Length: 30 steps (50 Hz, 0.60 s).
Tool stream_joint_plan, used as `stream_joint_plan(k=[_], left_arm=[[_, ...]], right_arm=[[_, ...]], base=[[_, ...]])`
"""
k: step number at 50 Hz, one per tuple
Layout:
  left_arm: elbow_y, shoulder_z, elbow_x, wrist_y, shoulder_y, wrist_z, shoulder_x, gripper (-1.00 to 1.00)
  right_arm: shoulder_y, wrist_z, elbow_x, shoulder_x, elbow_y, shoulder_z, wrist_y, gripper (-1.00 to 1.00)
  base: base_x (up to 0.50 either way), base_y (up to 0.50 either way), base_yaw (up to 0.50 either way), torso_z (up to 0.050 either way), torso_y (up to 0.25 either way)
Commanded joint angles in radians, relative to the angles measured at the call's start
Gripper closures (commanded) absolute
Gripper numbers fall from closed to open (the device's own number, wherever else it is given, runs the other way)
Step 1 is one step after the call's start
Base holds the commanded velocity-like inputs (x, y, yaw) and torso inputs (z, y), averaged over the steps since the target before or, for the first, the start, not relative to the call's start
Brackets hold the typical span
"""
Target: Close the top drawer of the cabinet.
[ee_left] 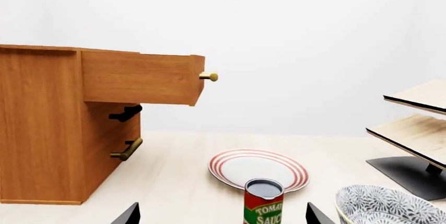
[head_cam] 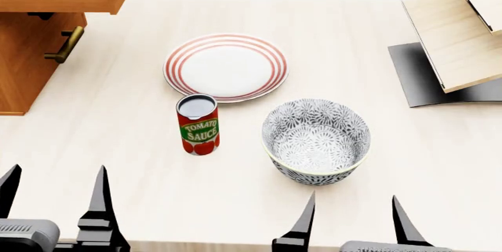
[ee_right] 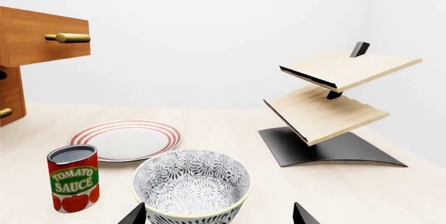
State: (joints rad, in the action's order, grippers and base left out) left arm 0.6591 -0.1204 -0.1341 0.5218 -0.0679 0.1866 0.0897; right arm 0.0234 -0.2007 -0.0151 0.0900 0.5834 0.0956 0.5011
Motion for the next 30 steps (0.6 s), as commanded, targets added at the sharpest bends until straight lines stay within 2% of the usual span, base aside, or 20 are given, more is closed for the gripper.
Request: stream_joint_plan(k=[1, 14, 30], left_arm=[[0.096, -0.013, -0.021, 0.079, -0.008, 0.024, 0.026, -1.0], [0.035, -0.014, -0.017, 0.05, -0.041, 0.036, 0.046, -1.0], [-0.009, -0.034, -0.008, 0.02, -0.052, 0.05, 0.062, -1.0]], right_arm=[[0.008, -0.025, -0.006, 0.018, 0.107, 0.016, 0.105, -1.0], [0.025, -0.019, -0.026, 0.033, 0.083, 0.05, 0.086, -1.0], [0.034, -0.017, -0.04, 0.05, 0.026, 0.075, 0.043, -1.0]], base=[[0.0, 0.0, 0.0, 0.0, 0.0], [0.02, 0.0, 0.0, 0.0, 0.0], [0.49, 0.0, 0.0, 0.0, 0.0]])
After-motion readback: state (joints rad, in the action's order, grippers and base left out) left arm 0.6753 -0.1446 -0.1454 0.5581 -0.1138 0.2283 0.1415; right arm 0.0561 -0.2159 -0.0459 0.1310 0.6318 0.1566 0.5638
